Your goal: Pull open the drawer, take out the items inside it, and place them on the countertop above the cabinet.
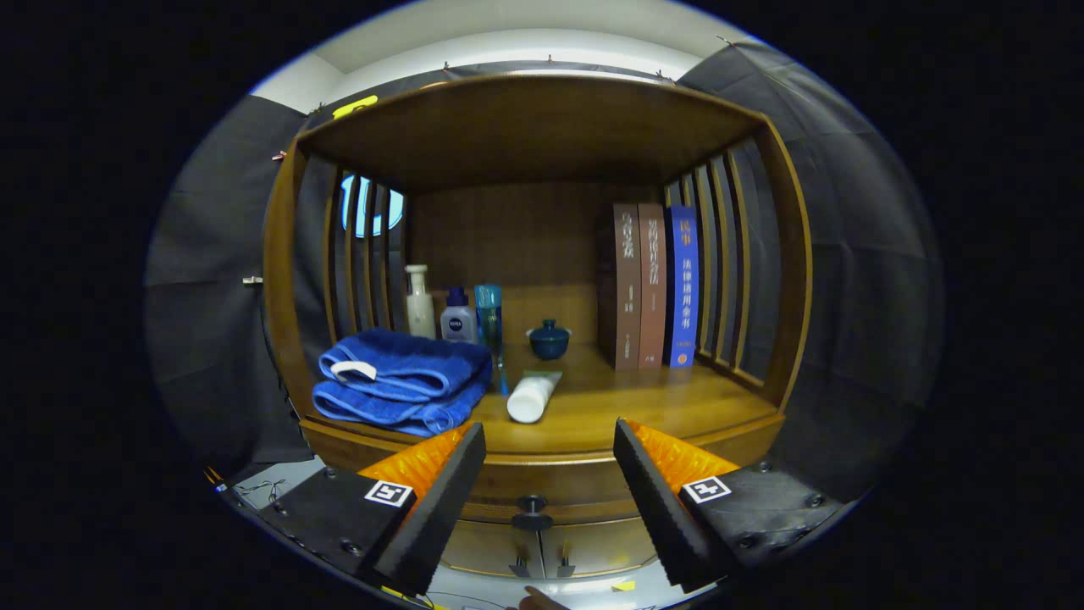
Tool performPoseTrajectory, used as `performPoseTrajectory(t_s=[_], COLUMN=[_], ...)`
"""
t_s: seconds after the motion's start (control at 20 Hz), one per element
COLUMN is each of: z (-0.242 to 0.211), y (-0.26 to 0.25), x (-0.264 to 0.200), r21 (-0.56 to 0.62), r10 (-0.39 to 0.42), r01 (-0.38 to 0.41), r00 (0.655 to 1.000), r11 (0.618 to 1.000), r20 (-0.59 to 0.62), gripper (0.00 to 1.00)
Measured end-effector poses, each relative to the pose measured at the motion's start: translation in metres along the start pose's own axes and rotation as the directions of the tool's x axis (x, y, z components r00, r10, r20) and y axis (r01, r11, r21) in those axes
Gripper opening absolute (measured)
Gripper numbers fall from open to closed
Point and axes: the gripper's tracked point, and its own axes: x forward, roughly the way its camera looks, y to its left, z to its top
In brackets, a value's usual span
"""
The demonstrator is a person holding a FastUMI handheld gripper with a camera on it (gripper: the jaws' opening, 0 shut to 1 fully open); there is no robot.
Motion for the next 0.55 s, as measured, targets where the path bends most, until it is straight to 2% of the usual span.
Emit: performPoseTrajectory(t_s=[0.25,0.55], z=[0.081,0.134], y=[0.000,0.013], x=[-0.048,-0.106], r21=[-0.017,-0.043], r10=[-0.007,0.003], r01=[0.009,0.002], r00=[0.996,0.993], r11=[1.000,0.999], r20=[0.094,0.122], gripper=[1.00,0.99])
